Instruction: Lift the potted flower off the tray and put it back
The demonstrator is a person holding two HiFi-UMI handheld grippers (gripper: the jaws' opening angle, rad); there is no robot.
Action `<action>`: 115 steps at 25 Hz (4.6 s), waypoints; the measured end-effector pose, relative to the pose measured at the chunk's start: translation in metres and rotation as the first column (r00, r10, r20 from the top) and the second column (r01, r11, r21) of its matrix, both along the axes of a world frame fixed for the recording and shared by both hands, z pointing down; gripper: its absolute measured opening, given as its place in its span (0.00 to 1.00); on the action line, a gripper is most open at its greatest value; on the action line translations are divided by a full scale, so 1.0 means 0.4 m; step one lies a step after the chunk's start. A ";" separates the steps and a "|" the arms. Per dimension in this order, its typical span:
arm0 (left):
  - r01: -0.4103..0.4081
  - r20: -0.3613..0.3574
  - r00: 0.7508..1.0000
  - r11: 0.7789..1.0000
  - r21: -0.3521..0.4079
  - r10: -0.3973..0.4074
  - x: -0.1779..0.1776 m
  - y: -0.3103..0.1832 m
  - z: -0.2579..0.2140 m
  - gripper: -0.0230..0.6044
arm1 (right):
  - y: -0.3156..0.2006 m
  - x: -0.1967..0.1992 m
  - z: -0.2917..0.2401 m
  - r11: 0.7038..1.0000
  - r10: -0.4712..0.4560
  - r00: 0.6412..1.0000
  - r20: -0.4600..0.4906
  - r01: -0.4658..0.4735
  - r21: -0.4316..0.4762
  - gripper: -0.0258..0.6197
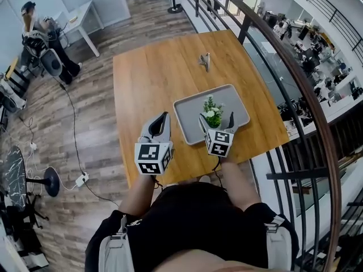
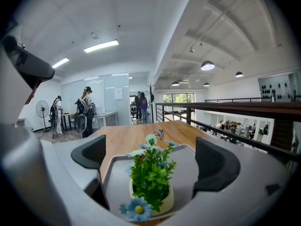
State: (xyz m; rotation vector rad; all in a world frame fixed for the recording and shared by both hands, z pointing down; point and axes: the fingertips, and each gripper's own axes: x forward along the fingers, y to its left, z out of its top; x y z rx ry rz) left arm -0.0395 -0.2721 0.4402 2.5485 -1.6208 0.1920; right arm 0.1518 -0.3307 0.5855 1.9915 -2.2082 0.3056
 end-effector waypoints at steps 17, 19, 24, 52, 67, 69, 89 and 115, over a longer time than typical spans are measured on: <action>-0.002 0.042 0.999 1.000 -0.012 0.003 0.019 0.015 0.007 0.06 | 0.062 0.002 0.181 0.989 -0.044 0.999 0.022 0.047 -0.143 0.94; 0.003 0.045 0.999 1.000 -0.016 -0.003 0.020 0.013 0.012 0.06 | 0.064 0.003 0.207 0.985 -0.048 0.999 0.024 0.052 -0.163 0.94; 0.025 0.053 0.998 1.000 -0.017 -0.024 0.002 0.009 0.010 0.06 | 0.065 -0.006 0.262 0.973 -0.063 0.997 0.048 0.072 -0.218 0.93; 0.171 0.084 0.982 0.985 -0.010 -0.170 -0.144 0.017 0.014 0.06 | -0.047 -0.024 0.373 0.963 -0.068 0.998 0.015 0.070 -0.259 0.93; 0.233 0.082 0.970 0.972 -0.017 -0.231 -0.187 0.031 0.027 0.06 | -0.072 -0.019 0.453 0.930 -0.144 0.987 -0.072 0.110 -0.350 0.88; 0.233 0.079 0.970 0.972 -0.017 -0.231 -0.185 0.029 0.026 0.06 | -0.073 -0.020 0.448 0.928 -0.159 0.984 -0.079 0.122 -0.353 0.88; 0.139 0.045 0.989 0.990 -0.019 -0.138 -0.117 0.007 0.037 0.06 | -0.044 0.036 0.298 0.938 -0.105 0.994 -0.007 0.097 -0.333 0.87; -0.057 -0.011 0.998 0.998 0.007 0.057 0.061 -0.050 0.014 0.06 | 0.013 0.154 -0.374 0.994 0.039 0.999 -0.022 -0.036 0.107 0.87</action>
